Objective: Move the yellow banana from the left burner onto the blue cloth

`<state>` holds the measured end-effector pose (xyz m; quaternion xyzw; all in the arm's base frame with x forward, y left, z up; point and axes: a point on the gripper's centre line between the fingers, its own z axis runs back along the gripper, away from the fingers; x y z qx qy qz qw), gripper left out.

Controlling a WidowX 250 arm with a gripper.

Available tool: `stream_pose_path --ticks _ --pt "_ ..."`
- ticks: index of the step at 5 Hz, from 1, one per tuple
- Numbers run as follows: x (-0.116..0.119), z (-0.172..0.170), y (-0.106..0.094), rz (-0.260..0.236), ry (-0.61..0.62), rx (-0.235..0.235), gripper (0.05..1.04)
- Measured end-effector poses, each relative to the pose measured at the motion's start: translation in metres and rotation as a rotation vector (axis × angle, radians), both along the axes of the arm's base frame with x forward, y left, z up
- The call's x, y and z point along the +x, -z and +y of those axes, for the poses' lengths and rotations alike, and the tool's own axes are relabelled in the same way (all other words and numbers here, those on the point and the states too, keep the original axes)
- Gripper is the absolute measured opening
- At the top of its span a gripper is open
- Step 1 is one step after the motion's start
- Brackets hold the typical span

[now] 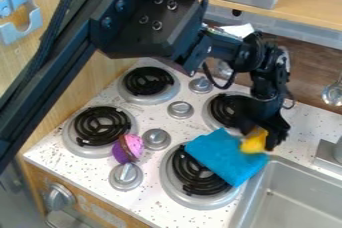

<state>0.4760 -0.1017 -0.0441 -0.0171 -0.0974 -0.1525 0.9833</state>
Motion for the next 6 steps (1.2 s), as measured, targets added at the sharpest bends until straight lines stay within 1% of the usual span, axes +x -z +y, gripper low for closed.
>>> stream_pose_path --ticks 1,2,3,4,5,6 --pt "-0.01 0.008 -0.004 0.0 -0.013 0.033 1.006" --pt "-0.019 0.014 -0.057 -0.078 -0.013 0.028 1.004" --pt "-0.043 0.029 -0.089 -0.078 -0.017 0.007 1.004" --pt "-0.076 0.057 -0.126 -0.013 0.033 0.009 1.004" --pt "-0.107 0.07 -0.139 0.079 0.088 0.068 1.004" --pt "-0.141 0.083 -0.152 0.102 0.056 0.135 1.004"
